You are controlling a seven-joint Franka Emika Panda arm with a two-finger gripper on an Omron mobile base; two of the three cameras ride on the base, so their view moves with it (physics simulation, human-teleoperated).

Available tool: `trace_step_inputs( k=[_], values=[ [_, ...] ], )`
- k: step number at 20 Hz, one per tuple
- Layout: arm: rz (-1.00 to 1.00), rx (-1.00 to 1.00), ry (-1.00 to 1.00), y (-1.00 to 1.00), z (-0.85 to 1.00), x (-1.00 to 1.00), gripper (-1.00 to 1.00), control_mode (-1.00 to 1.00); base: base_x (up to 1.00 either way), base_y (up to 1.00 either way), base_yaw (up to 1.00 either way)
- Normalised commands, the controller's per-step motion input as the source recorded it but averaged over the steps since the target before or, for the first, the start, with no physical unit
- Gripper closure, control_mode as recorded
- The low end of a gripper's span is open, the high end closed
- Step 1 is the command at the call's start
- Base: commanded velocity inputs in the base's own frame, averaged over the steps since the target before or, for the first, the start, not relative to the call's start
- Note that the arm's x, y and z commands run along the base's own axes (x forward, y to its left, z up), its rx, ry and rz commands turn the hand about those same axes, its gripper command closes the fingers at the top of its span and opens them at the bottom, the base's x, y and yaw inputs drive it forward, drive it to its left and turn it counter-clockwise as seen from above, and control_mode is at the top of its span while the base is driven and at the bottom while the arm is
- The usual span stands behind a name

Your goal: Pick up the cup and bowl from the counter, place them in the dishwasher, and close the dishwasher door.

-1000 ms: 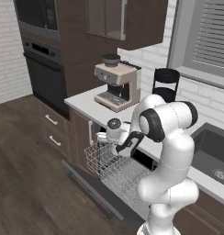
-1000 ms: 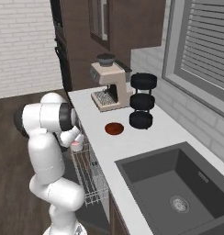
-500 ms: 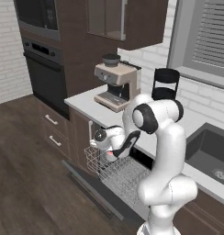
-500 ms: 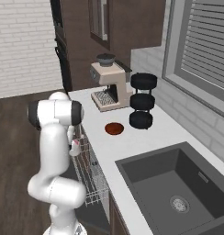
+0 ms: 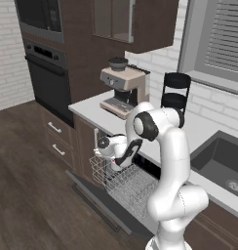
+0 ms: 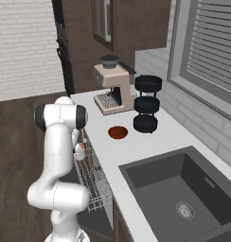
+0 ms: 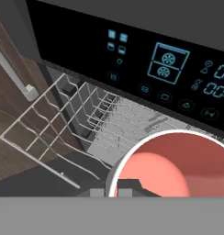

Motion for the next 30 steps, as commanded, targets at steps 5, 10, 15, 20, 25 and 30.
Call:
trace_step_inputs(
  k=[5, 10, 15, 20, 25, 30],
  values=[
    [0.00, -0.05, 0.00, 0.07, -0.52, 0.34, 1.00, -1.00, 0.00, 0.00, 0.00],
    [0.00, -0.04, 0.00, 0.07, -0.47, 0.36, 1.00, -1.00, 0.00, 0.00, 0.00],
    [0.00, -0.05, 0.00, 0.08, -0.54, 0.42, 1.00, -1.00, 0.00, 0.00, 0.00],
    [0.00, -0.04, 0.00, 0.06, -0.42, 0.42, 1.00, -1.00, 0.00, 0.00, 0.00],
    [0.00, -0.02, 0.00, 0.00, -0.44, 0.38, 1.00, -1.00, 0.00, 0.00, 0.00],
    [0.00, -0.02, 0.00, 0.00, -0.45, 0.31, 1.00, -1.00, 0.00, 0.00, 0.00]
  ],
)
